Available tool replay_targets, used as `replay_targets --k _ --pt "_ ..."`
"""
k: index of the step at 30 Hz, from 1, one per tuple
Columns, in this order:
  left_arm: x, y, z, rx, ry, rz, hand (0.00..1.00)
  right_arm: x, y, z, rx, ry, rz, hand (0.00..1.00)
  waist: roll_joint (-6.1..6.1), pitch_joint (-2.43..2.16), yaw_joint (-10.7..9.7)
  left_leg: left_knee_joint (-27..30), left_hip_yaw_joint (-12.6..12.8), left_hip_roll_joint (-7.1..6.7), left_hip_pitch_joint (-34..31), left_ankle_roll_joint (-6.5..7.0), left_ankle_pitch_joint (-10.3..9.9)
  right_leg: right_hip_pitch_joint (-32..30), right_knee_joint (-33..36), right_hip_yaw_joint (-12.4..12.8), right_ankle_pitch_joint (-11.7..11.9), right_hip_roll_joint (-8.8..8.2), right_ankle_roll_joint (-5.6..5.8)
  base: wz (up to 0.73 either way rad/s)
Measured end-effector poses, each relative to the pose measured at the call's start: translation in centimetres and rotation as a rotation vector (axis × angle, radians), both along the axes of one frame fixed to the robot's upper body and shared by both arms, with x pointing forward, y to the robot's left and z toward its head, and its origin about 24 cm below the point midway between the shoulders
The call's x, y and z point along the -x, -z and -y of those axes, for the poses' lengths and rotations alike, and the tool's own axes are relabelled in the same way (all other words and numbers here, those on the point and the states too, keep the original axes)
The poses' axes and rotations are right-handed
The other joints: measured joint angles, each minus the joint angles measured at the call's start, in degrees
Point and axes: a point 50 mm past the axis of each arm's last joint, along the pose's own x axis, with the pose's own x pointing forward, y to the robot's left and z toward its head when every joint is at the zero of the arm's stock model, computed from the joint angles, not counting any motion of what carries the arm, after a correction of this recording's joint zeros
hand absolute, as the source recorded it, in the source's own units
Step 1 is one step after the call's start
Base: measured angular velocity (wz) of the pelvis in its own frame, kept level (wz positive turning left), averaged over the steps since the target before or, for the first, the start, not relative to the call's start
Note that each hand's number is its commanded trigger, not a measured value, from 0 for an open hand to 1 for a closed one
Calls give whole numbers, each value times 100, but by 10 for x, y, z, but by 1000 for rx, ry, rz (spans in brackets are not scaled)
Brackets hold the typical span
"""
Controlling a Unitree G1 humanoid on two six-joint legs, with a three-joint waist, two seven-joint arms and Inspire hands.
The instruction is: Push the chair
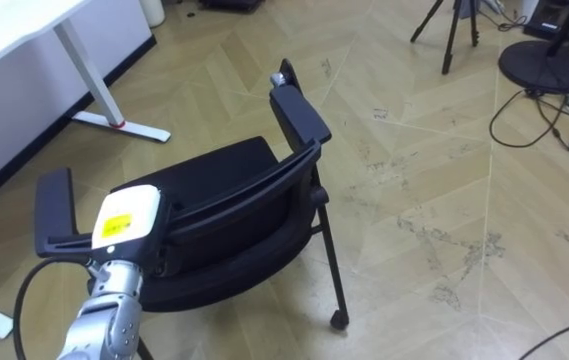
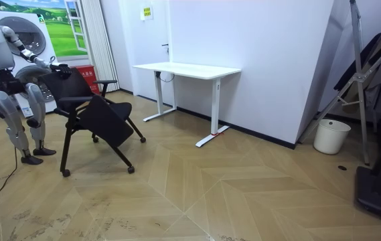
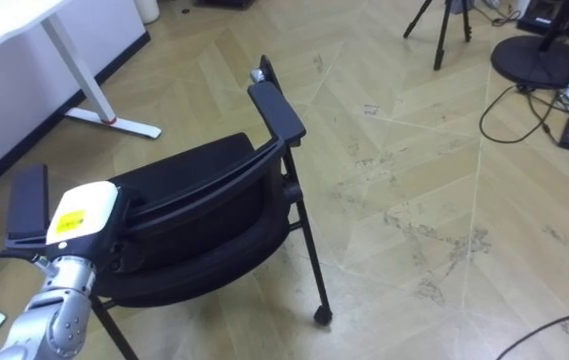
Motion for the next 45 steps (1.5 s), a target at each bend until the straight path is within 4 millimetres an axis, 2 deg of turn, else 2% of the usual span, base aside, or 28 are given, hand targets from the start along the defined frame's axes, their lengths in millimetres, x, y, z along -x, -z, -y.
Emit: replay_targets --k 9,15,21,23,30,33,35,39,41,45 --pt "1 2 0 -5 -7 -4 100 1 -1 4 64 -50 -30 0 16 1 2 0 -22 -6 -1 0 0 3 0 -15 1 -5 1 0" --pt "0 1 -1 -9 -8 2 100 -11 -8 20 200 -136 -39 0 -16 2 14 0 -13 -6 4 0 0 -4 14 -4 0 -3 1 -1" --pt "0 -4 -1 -28 -1 2 100 -49 -32 47 419 -196 63 0 -142 0 57 9 -17 -5 6 0 0 -9 13 26 1 -2 1 -2" --pt "1 -6 -2 -35 2 5 100 -71 -44 51 507 -248 143 0 -195 -7 75 8 -18 -4 7 0 0 -8 11 20 1 -1 1 0" --pt "-1 -10 -1 -44 14 4 100 -123 -79 48 684 -437 326 0 -261 -8 169 9 -27 -1 -5 0 0 -29 11 44 2 6 -3 -1" --pt "-2 -14 0 -42 19 3 100 -147 -104 41 802 -550 428 0 -267 -7 211 9 -22 -1 -36 0 0 -65 20 38 2 5 -3 -1" --pt "-3 -17 1 -45 23 0 100 -165 -130 31 902 -619 548 0 -308 -8 228 9 -13 2 -53 0 0 -83 18 40 3 8 -4 0" --pt "-4 -21 4 -52 39 -2 100 -178 -153 19 995 -684 648 0 -351 -27 260 9 -15 2 -59 0 0 -77 46 30 6 7 -9 1" --pt "-4 -21 4 -53 40 1 100 -181 -155 11 1007 -733 668 0 -335 -38 285 9 -17 2 -63 0 0 -103 82 41 5 7 -8 -2" --pt "-4 -21 3 -57 39 0 100 -183 -158 8 1018 -767 674 0 -338 -35 296 9 -18 2 -60 0 0 -109 96 77 5 9 -7 -5"
